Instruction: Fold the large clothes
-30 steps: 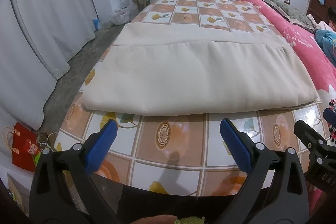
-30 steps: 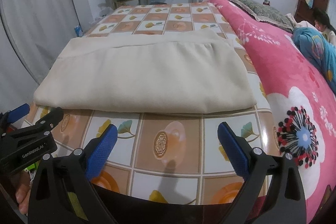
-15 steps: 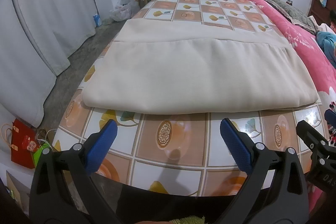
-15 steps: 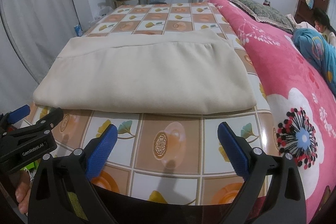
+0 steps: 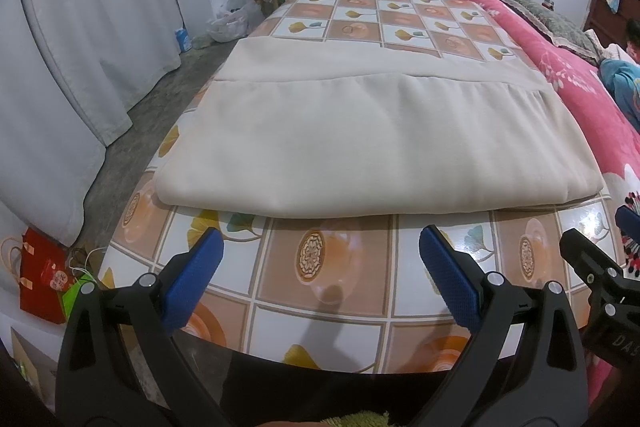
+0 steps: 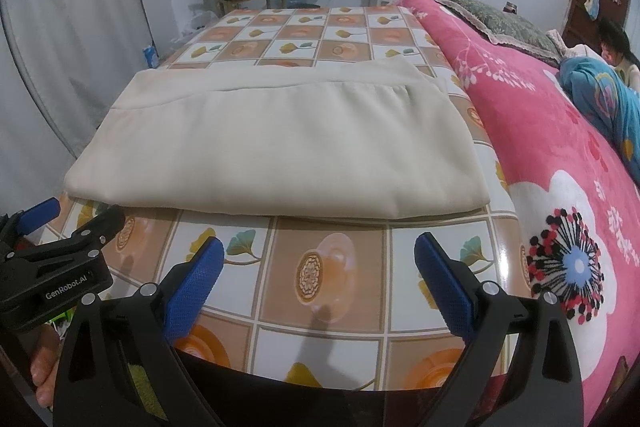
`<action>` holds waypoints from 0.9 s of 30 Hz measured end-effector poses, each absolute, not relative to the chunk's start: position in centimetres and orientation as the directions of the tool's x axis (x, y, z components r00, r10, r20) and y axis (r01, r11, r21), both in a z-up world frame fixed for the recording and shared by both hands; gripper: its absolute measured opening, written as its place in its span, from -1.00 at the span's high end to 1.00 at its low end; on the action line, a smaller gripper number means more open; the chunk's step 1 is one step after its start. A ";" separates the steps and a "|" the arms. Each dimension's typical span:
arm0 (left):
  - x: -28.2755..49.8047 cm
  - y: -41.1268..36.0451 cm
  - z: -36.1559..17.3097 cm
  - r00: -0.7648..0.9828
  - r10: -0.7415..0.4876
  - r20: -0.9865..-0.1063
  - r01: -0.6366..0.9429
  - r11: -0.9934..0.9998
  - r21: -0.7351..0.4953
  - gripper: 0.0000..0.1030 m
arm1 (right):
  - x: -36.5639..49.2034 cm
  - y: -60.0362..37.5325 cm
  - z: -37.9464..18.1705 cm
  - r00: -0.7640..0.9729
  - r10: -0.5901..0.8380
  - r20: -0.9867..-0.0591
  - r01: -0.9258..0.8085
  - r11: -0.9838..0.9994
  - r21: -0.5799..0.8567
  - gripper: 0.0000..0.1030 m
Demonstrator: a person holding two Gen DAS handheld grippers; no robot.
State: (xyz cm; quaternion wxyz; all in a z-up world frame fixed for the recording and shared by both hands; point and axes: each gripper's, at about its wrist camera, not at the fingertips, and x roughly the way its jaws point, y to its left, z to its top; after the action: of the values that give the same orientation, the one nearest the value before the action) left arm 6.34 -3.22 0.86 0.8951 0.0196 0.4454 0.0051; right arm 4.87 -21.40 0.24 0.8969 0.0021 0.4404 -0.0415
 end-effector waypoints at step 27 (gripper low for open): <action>6.3 -3.4 0.9 0.602 0.024 -0.798 0.010 0.999 0.037 -0.84 | 5.1 -21.0 0.2 0.604 -0.073 -0.793 0.071 0.997 -0.038 -0.81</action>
State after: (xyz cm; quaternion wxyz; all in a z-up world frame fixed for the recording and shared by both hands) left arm 6.35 -3.36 0.87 0.8947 0.0190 0.4462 0.0039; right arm 5.05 -21.04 0.23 0.8956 -0.0010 0.4430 -0.0404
